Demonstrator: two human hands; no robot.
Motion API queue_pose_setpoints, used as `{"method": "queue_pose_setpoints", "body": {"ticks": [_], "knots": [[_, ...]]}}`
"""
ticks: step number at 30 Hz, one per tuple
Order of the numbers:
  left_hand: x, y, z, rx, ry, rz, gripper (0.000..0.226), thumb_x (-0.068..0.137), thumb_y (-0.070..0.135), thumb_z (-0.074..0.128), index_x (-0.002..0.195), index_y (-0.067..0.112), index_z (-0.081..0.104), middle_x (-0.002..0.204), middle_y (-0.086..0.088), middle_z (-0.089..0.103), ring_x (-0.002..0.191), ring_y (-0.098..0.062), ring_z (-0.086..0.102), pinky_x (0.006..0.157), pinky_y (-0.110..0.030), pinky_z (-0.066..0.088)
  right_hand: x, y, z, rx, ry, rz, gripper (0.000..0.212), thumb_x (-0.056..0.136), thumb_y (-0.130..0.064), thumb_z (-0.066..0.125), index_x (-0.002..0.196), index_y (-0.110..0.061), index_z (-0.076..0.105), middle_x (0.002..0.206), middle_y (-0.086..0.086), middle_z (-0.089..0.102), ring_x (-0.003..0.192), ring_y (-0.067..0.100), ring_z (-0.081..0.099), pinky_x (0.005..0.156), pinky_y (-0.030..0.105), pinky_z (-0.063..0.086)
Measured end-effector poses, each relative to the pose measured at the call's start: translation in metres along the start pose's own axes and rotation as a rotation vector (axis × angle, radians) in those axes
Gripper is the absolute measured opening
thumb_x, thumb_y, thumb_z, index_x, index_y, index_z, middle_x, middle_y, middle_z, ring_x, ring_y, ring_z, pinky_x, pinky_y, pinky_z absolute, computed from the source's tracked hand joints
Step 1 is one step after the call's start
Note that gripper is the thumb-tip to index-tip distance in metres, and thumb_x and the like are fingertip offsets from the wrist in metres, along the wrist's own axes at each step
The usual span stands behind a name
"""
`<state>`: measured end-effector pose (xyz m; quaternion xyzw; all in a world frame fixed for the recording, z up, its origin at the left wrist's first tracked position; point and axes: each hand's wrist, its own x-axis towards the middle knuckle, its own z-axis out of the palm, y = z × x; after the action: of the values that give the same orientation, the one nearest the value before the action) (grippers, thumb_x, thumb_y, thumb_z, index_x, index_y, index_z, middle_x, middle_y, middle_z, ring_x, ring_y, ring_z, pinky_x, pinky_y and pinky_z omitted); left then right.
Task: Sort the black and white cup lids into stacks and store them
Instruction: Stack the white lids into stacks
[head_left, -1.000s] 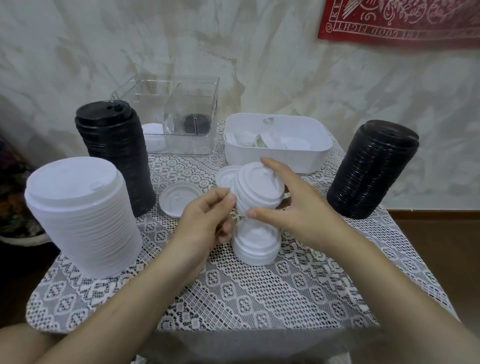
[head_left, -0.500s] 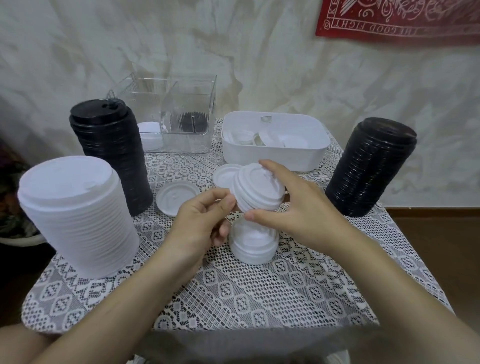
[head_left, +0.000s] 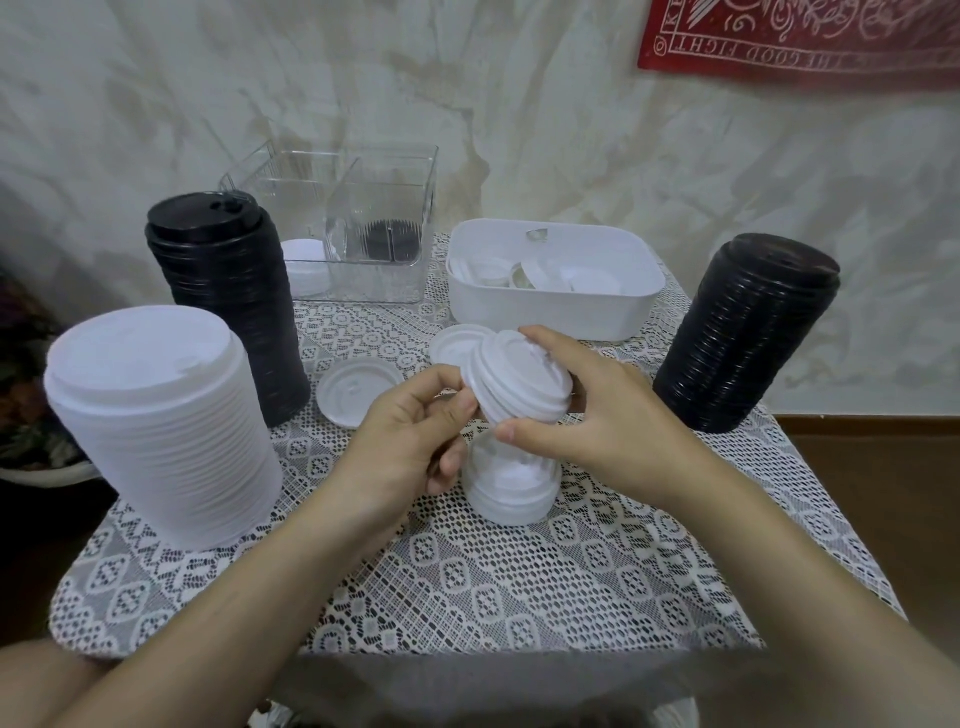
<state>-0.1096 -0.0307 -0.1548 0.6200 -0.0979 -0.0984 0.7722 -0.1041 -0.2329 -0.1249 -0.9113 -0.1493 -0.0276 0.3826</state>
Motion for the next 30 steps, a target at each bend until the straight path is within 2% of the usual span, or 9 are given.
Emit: {"method": "queue_pose_setpoints", "body": {"ticks": [7,10,13,16,18,22,25,27,30], "knots": [[0.001,-0.001,-0.001,0.031,-0.009,0.029,0.02,0.089,0.028,0.061,0.103,0.013,0.063,0.05,0.003,0.042,0.04,-0.005,0.037,0.037,-0.015,0.029,0.001,0.0,0.003,0.0,0.003,0.008,0.1,0.064,-0.072,0.075,0.153,-0.043,0.038,0.142,-0.017,0.056,0.129,0.008,0.056,0.113,0.041,0.044],[0.0,-0.001,0.001,0.052,-0.014,0.056,0.009,0.087,0.028,0.063,0.086,0.029,0.072,0.048,0.0,0.044,0.04,-0.008,0.037,0.037,-0.015,0.03,0.001,-0.003,0.003,-0.037,0.02,-0.013,0.105,0.072,-0.063,0.083,0.159,-0.039,0.029,0.155,-0.017,0.041,0.139,-0.001,0.038,0.118,0.032,0.033],[-0.002,-0.003,0.003,0.092,-0.02,0.065,0.014,0.087,0.027,0.063,0.08,0.034,0.074,0.048,-0.002,0.046,0.039,-0.009,0.038,0.037,-0.016,0.032,0.0,-0.005,0.002,-0.132,0.016,-0.042,0.102,0.076,-0.061,0.079,0.16,-0.038,0.024,0.157,-0.016,0.036,0.133,-0.008,0.033,0.107,0.023,0.029],[-0.002,-0.004,0.003,0.131,-0.021,0.081,0.012,0.089,0.027,0.061,0.094,0.02,0.07,0.047,-0.002,0.046,0.038,-0.01,0.037,0.038,-0.017,0.032,-0.002,-0.009,0.0,-0.219,-0.006,-0.052,0.099,0.08,-0.06,0.072,0.16,-0.037,0.021,0.157,-0.014,0.035,0.136,-0.002,0.032,0.102,0.022,0.027],[-0.001,-0.004,0.004,0.153,-0.024,0.093,0.013,0.089,0.027,0.061,0.094,0.018,0.069,0.047,-0.002,0.046,0.039,-0.01,0.036,0.039,-0.017,0.032,-0.004,-0.01,0.0,-0.252,-0.005,-0.055,0.097,0.08,-0.06,0.07,0.161,-0.035,0.021,0.157,-0.012,0.037,0.138,0.002,0.034,0.1,0.021,0.026],[-0.002,-0.002,0.0,0.152,-0.023,0.088,0.012,0.088,0.029,0.06,0.086,0.03,0.072,0.048,0.0,0.044,0.04,-0.009,0.037,0.038,-0.017,0.031,-0.005,-0.008,-0.011,-0.228,0.029,-0.028,0.09,0.085,-0.057,0.068,0.16,-0.034,0.025,0.156,-0.009,0.041,0.139,0.01,0.041,0.103,0.028,0.032],[-0.003,0.001,-0.001,0.13,-0.017,0.072,0.014,0.093,0.028,0.059,0.098,0.018,0.068,0.05,0.0,0.044,0.041,-0.008,0.038,0.038,-0.016,0.03,-0.004,-0.003,-0.019,-0.231,0.016,-0.005,0.093,0.085,-0.062,0.067,0.162,-0.035,0.021,0.16,-0.01,0.037,0.143,0.008,0.037,0.114,0.035,0.033],[-0.002,-0.001,0.0,0.136,0.02,0.06,0.013,0.1,0.021,0.055,0.104,0.011,0.063,0.054,0.003,0.047,0.043,-0.007,0.039,0.039,-0.016,0.03,-0.001,0.0,-0.016,-0.139,0.042,0.04,0.094,0.084,-0.065,0.068,0.161,-0.036,0.024,0.16,-0.009,0.038,0.145,0.01,0.038,0.118,0.042,0.033],[0.002,-0.007,-0.004,0.112,0.125,0.011,0.013,0.105,0.013,0.052,0.11,0.005,0.061,0.07,0.001,0.054,0.046,-0.006,0.04,0.039,-0.016,0.03,0.003,0.012,-0.014,-0.079,0.05,0.117,0.099,0.084,-0.068,0.068,0.163,-0.034,0.02,0.164,-0.006,0.034,0.149,0.013,0.033,0.12,0.042,0.03]]}}
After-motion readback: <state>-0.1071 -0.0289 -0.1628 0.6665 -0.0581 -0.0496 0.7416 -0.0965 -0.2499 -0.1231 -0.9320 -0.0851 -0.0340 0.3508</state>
